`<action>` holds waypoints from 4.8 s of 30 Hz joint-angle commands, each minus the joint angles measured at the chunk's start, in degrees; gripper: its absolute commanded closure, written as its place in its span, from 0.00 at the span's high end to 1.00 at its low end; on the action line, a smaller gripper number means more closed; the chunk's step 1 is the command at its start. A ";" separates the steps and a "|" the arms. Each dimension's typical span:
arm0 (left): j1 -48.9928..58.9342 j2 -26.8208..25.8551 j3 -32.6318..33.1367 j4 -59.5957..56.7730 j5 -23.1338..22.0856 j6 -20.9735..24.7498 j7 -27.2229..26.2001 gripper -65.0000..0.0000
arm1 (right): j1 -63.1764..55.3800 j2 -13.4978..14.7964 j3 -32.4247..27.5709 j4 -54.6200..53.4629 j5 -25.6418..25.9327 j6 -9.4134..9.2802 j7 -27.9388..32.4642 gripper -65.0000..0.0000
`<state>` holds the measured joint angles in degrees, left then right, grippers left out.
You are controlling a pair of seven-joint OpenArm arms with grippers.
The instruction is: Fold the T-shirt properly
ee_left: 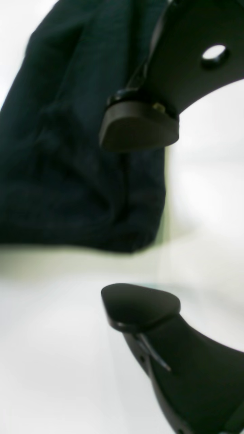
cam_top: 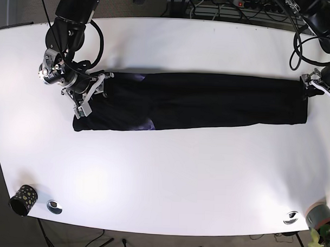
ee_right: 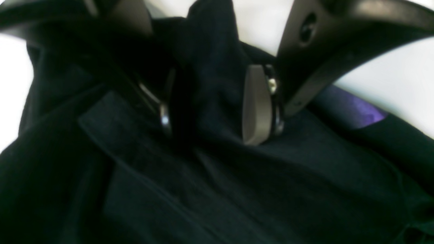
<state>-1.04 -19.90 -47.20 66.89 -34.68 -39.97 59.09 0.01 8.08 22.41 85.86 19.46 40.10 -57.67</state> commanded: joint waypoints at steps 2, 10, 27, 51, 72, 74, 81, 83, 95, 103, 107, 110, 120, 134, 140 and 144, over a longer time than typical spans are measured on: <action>-1.29 -0.63 0.47 -0.39 0.43 -0.03 -0.85 0.87 | 0.56 0.41 0.14 0.77 -0.34 -0.10 -0.40 0.39; -2.08 -0.36 4.78 -0.39 0.43 -0.03 -0.94 0.87 | 0.65 0.41 0.22 0.77 -0.34 -0.10 -0.40 0.39; -3.84 -0.10 8.56 -0.83 0.08 -0.03 -3.49 0.11 | 0.65 0.41 0.22 0.68 -0.34 -0.10 -0.40 0.39; -3.23 15.55 41.00 26.34 1.67 6.51 -6.47 0.08 | 0.82 0.41 0.22 0.68 -0.34 -0.10 -0.40 0.39; -6.30 28.56 51.38 19.04 11.51 8.62 -6.74 0.40 | 0.82 0.41 0.22 0.68 -0.34 -0.10 -0.40 0.39; -6.30 28.65 53.13 19.04 12.92 8.62 -6.74 0.49 | 0.91 0.41 0.22 0.68 -0.34 -0.10 -0.40 0.39; -6.21 28.47 60.34 22.38 13.01 8.62 -6.74 0.61 | 0.91 0.41 0.14 0.68 -0.34 -0.10 -0.40 0.39; -5.86 28.38 60.69 25.19 13.01 8.62 -6.74 0.61 | 0.91 0.41 0.14 0.68 -0.34 -0.10 -0.40 0.39; -4.19 23.72 57.27 35.04 13.80 8.36 -6.47 0.61 | 1.79 0.76 0.31 3.67 5.81 -0.10 -1.45 0.39; 0.38 19.42 45.13 34.69 13.45 8.10 -6.47 0.61 | 5.40 0.76 12.27 7.45 14.25 -0.10 -11.03 0.70; 1.79 17.66 40.83 33.19 13.36 7.92 -6.56 0.61 | 7.77 1.02 16.75 6.49 15.22 -0.10 -12.26 0.89; 1.61 16.96 38.63 29.59 13.36 5.64 -6.65 0.60 | 9.35 3.31 18.60 1.83 15.83 -0.10 -12.53 0.94; 0.91 16.87 32.83 21.94 13.80 -0.03 -6.65 0.60 | 13.40 6.74 23.08 -17.07 15.83 -0.10 -13.14 0.95; 1.26 16.87 32.83 21.50 13.80 -0.03 -6.65 0.60 | 10.85 0.76 20.97 -17.43 15.83 -0.10 -13.67 0.94; 1.26 16.87 32.83 21.41 13.88 -0.03 -6.65 0.60 | 10.58 -1.53 17.01 -16.28 15.75 -0.10 -13.23 0.93; 1.35 16.87 32.91 21.41 13.88 -0.03 -6.65 0.60 | 10.67 -1.61 17.10 -16.28 15.66 -0.10 -12.53 0.66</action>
<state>1.10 -2.74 -14.31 87.46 -19.90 -39.53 53.49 10.59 5.89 39.55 69.36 37.26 40.51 -68.42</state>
